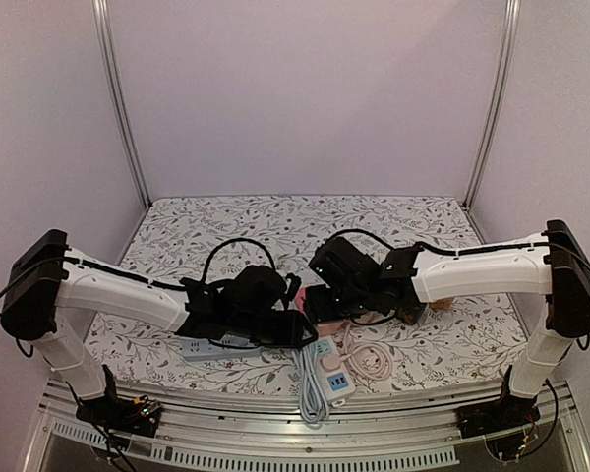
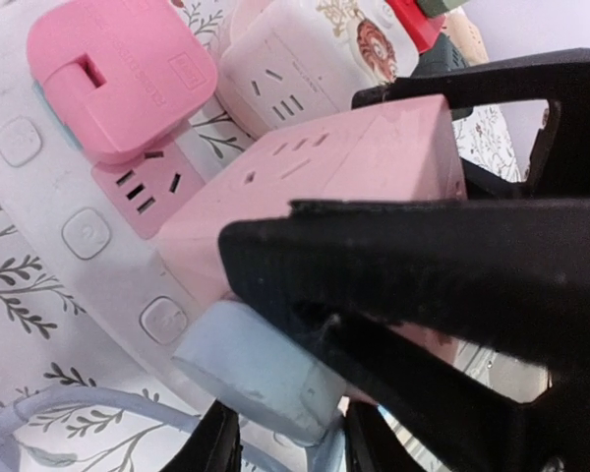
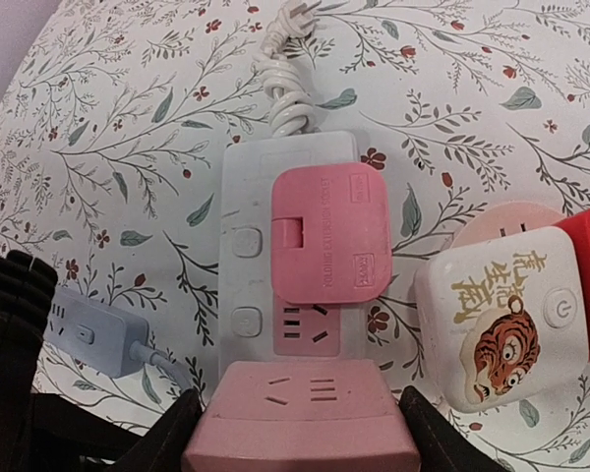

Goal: Pull the plug off the socket

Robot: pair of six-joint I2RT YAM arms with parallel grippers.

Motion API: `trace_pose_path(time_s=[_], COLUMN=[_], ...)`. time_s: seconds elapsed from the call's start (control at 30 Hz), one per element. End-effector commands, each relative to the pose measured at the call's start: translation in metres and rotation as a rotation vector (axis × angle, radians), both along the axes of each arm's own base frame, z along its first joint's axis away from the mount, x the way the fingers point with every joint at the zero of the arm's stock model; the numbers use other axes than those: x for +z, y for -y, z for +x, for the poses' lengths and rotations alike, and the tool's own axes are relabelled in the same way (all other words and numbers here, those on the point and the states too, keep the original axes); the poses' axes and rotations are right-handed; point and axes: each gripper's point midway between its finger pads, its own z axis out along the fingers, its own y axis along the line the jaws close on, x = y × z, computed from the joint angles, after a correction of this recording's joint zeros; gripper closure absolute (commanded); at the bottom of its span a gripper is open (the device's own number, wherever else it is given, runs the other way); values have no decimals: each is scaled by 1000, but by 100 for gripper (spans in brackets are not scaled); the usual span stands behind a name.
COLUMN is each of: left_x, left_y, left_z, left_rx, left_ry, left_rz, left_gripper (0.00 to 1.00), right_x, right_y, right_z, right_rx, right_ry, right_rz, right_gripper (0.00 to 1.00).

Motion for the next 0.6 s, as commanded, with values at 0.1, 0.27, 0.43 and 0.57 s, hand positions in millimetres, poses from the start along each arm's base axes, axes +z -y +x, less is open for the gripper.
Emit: trace_pose_path(time_s=[0.1,0.27,0.43,0.57], left_x=[23,51,84,114], left_y=[-2,-3,-22,-34], left_z=[-15,-18,-18,-24], left_rx=[-64,-101,-107,-133], left_ry=[9,39,113,157], left_rz=[-43,-94,-108,-163], left_gripper=[97,84,41,20], right_x=[69,89,108,128], right_y=[0,0,5,7], right_z=[8,6,3,-3], right_rx=[-4,16,19,51], right_ry=[115,134,167,204], right_rz=[118,144,203,280], right_gripper=[100,100,100,100])
